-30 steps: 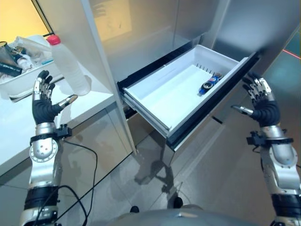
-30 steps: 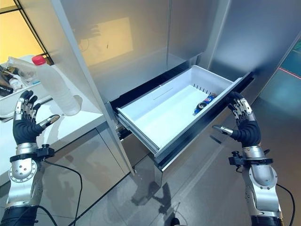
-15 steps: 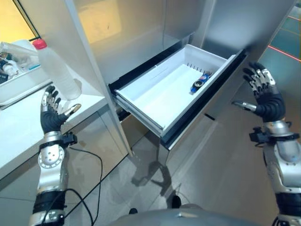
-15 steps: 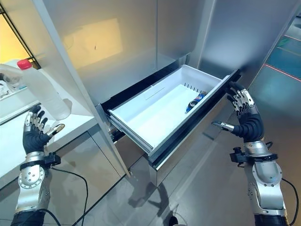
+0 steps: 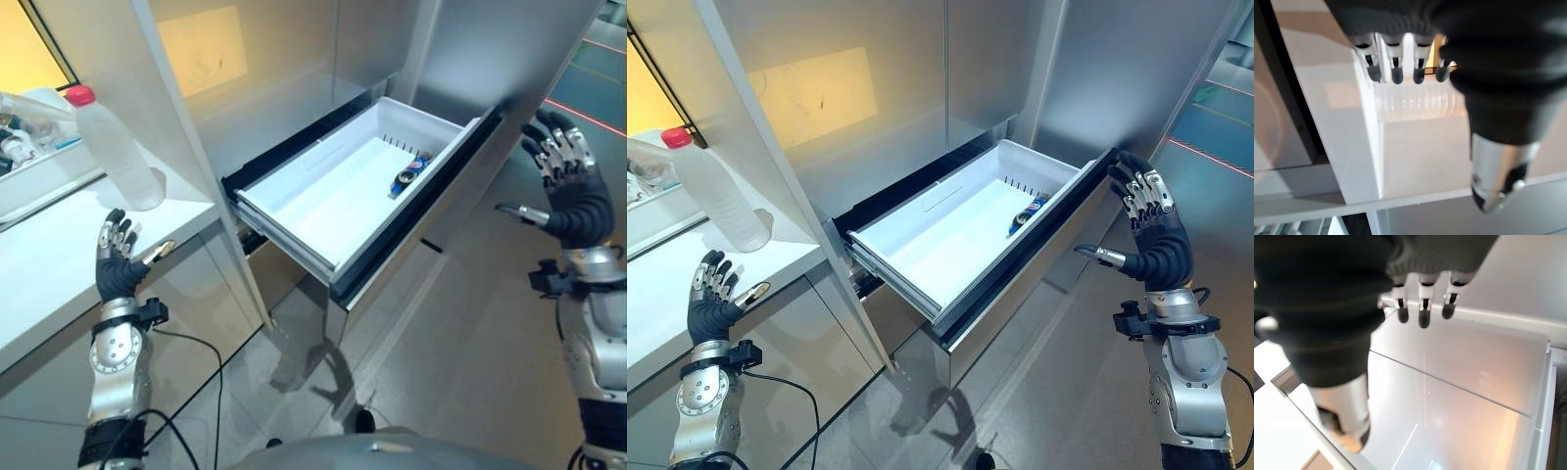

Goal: Take the drinks into the refrigerator

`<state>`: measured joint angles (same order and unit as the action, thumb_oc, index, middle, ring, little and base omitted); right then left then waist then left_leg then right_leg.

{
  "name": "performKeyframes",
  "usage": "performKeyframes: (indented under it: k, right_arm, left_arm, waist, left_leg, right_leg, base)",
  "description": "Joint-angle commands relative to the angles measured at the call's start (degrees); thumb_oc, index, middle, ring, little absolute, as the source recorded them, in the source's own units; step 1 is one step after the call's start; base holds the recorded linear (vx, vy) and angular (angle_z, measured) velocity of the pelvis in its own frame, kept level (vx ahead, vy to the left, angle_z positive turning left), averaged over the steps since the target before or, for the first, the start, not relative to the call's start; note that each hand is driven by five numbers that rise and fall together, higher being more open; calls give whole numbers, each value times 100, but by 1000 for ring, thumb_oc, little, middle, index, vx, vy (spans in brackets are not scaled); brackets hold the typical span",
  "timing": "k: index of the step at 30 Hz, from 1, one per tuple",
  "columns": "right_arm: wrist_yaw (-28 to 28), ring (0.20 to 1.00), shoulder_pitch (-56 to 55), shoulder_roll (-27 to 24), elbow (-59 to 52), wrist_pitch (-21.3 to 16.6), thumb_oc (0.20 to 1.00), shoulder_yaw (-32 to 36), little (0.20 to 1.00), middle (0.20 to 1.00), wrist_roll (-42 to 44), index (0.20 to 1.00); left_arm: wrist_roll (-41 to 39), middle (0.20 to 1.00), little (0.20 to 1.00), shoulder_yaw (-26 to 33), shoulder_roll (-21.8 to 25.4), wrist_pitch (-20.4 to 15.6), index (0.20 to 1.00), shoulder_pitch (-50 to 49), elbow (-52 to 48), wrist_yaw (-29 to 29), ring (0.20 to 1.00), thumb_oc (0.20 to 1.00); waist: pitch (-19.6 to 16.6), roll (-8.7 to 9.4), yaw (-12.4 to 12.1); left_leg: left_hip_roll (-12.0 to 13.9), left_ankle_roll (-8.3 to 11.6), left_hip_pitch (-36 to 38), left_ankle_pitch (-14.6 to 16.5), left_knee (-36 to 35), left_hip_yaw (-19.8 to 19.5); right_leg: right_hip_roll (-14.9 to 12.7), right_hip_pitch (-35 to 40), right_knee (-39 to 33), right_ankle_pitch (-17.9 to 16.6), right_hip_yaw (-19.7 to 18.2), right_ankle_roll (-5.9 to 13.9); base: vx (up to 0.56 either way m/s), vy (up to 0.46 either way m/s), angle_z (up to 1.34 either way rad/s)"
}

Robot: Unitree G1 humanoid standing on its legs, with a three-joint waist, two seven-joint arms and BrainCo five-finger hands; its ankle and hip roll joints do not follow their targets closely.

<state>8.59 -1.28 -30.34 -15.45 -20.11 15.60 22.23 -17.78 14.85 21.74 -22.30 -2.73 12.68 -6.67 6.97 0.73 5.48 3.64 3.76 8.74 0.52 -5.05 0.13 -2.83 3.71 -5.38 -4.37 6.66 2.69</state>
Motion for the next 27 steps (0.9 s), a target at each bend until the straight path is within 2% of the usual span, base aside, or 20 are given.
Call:
performKeyframes:
  k: [1, 6, 13, 14, 17, 27]
  right_arm:
    - [-8, 1000, 414, -84, -236, -358, 1000, 318, 1000, 1000, 266, 1000]
    - [17, 1000, 408, -113, -227, -319, 1000, 294, 1000, 1000, 268, 1000]
    - [92, 1000, 485, -252, -159, -251, 1000, 163, 1000, 1000, 361, 1000]
    - [124, 1000, 502, -309, -130, -230, 1000, 140, 1000, 1000, 380, 1000]
    - [157, 1000, 515, -322, -128, -204, 1000, 115, 1000, 1000, 417, 1000]
    - [248, 1000, 526, -472, -129, -85, 1000, -39, 1000, 1000, 556, 1000]
  left_arm:
    - [-132, 1000, 1000, 226, 328, -165, 1000, 125, 200, -40, 1000, 1000]
    - [-148, 1000, 1000, 305, 448, -165, 1000, 277, 192, -119, 1000, 1000]
    - [-68, 1000, 1000, 522, 999, -211, 1000, 654, 235, -377, 1000, 1000]
    - [-12, 1000, 1000, 569, 1192, -207, 1000, 756, 288, -448, 1000, 1000]
    - [-87, 1000, 1000, 604, 1321, -201, 1000, 861, 358, -467, 1000, 1000]
    - [-204, 1000, 1000, 380, 1964, 70, 1000, 1522, 961, -496, 1000, 1000]
  waist:
    - [-84, 243, 22]
    - [-106, 252, 21]
    - [-101, 255, 45]
    - [-110, 244, 47]
    - [-107, 238, 53]
    - [-118, 201, 154]
  left_leg:
    - [-259, -358, -57, 582, 391, -38]
    - [-256, -347, -42, 587, 385, -44]
    - [-243, -318, -13, 610, 384, -17]
    - [-245, -314, -6, 618, 388, -12]
    - [-242, -307, 10, 622, 386, -6]
    - [-204, -262, 61, 575, 294, -2]
  right_leg:
    - [74, 172, 667, 1000, 72, 35]
    - [81, 211, 650, 1019, 101, 29]
    - [95, 203, 676, 1039, 108, 33]
    - [100, 213, 669, 1042, 100, 32]
    - [104, 225, 656, 1044, 90, 32]
    - [128, 254, 641, 1056, 129, 35]
  base:
    - [0, 0, 0]
    - [8, 1, 0]
    - [9, 1, 0]
    - [0, 0, 0]
    - [0, 0, 0]
    - [6, 0, -1]
